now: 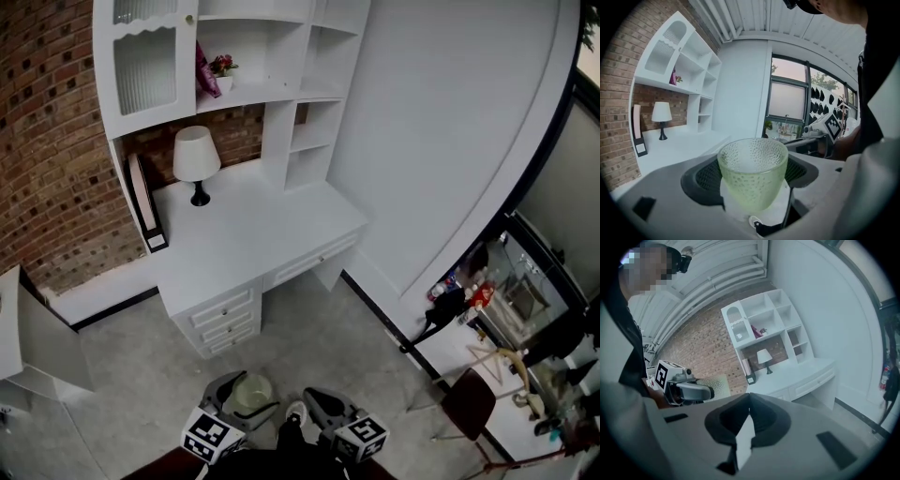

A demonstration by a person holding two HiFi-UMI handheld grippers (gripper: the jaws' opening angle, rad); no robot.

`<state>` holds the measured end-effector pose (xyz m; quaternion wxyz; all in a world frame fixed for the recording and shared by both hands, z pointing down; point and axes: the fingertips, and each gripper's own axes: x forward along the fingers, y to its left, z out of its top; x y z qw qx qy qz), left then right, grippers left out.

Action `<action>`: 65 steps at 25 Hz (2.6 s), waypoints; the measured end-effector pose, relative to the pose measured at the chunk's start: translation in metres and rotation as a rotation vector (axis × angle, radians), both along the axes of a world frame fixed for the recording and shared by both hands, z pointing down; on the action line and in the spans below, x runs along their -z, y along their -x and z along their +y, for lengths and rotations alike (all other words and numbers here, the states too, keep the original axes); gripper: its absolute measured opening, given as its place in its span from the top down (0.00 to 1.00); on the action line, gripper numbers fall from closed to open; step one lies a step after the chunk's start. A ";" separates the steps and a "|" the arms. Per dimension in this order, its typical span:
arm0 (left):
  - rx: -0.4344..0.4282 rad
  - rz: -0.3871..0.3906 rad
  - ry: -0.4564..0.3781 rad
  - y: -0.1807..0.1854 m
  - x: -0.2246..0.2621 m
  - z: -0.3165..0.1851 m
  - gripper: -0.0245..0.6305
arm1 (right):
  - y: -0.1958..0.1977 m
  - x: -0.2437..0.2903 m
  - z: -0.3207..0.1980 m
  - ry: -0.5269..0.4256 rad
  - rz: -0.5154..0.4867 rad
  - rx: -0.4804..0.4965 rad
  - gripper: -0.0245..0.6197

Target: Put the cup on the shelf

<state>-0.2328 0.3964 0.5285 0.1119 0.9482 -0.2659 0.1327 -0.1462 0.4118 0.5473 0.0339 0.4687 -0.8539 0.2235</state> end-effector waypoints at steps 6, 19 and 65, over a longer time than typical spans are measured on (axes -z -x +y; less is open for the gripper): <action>0.016 -0.002 -0.064 -0.046 0.027 -0.073 0.37 | -0.042 0.026 -0.079 -0.064 -0.015 0.031 0.95; 0.028 -0.006 -0.072 -0.157 0.030 -0.159 0.37 | -0.154 0.019 -0.165 -0.061 -0.040 0.020 0.95; -0.007 0.036 -0.056 -0.205 0.024 -0.502 0.37 | -0.195 0.018 -0.492 -0.031 0.044 0.006 0.95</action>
